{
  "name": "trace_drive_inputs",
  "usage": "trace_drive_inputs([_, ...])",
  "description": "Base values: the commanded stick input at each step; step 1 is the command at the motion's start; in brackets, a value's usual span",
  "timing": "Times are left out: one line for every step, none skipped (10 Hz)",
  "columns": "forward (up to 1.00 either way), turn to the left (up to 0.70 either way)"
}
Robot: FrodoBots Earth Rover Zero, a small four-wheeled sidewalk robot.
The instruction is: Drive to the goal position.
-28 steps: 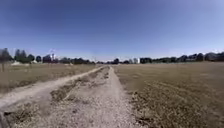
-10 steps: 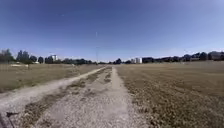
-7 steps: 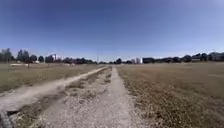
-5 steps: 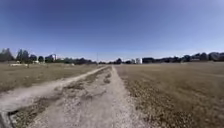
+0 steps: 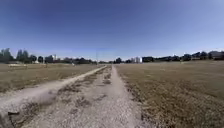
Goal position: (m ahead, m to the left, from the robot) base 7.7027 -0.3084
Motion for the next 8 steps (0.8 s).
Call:
trace_drive_inputs([0.70, 0.00])
trace_drive_inputs([0.70, 0.00])
trace_drive_inputs([0.70, 0.00])
trace_drive_inputs([0.70, 0.00])
trace_drive_inputs([0.70, 0.00])
trace_drive_inputs([0.70, 0.00])
trace_drive_inputs([0.70, 0.00])
trace_drive_inputs([0.70, 0.00])
